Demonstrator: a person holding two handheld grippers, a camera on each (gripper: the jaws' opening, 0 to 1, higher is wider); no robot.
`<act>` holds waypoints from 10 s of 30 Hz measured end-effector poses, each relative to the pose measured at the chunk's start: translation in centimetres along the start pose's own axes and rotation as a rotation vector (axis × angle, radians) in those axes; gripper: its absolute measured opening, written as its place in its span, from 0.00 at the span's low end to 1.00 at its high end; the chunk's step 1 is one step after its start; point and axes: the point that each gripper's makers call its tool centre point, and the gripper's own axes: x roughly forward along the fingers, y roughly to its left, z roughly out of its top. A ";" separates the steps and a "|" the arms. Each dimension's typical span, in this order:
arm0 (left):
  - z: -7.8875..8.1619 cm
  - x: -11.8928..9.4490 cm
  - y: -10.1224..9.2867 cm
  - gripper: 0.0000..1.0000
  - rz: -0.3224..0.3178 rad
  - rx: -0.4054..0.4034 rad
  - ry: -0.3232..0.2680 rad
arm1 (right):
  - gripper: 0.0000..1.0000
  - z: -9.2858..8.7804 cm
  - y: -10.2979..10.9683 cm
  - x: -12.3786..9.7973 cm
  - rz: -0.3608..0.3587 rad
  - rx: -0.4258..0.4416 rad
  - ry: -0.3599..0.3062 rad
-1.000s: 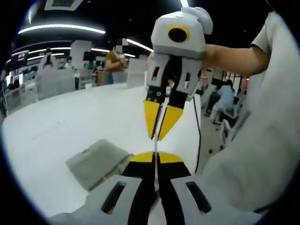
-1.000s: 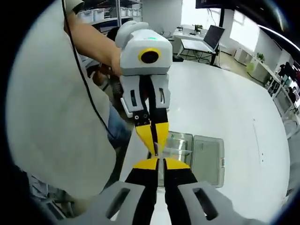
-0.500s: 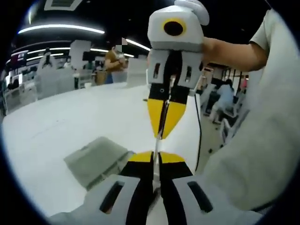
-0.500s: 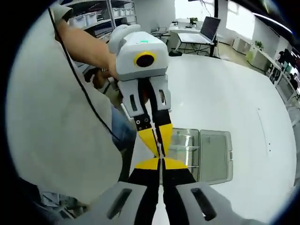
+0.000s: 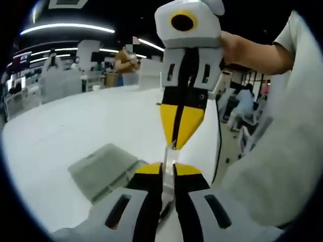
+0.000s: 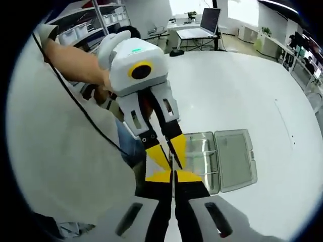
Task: Insert the divider into the dual guide fixture by aligning both edges with the guide slots and pushing it downward to the bottom, including one-sided entry, uneven engagement, binding, and posture correction.
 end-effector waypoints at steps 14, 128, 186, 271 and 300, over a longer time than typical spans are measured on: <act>-0.8 0.0 1.0 0.11 0.030 -0.027 0.028 | 0.00 0.0 -0.3 0.3 -0.009 0.006 0.022; -2.9 -1.2 3.3 0.69 0.211 -0.154 0.082 | 0.00 -5.9 -4.6 5.0 -0.087 -0.094 0.217; -3.1 -1.1 3.6 0.67 0.218 -0.166 0.090 | 0.00 -5.9 -4.7 5.2 -0.089 -0.104 0.210; -3.9 -2.0 3.5 0.67 0.236 -0.180 0.093 | 0.00 -8.2 -5.1 8.6 -0.084 -0.125 0.238; -4.7 -2.5 3.0 0.67 0.241 -0.193 0.102 | 0.00 -8.5 -5.0 9.1 -0.105 -0.101 0.257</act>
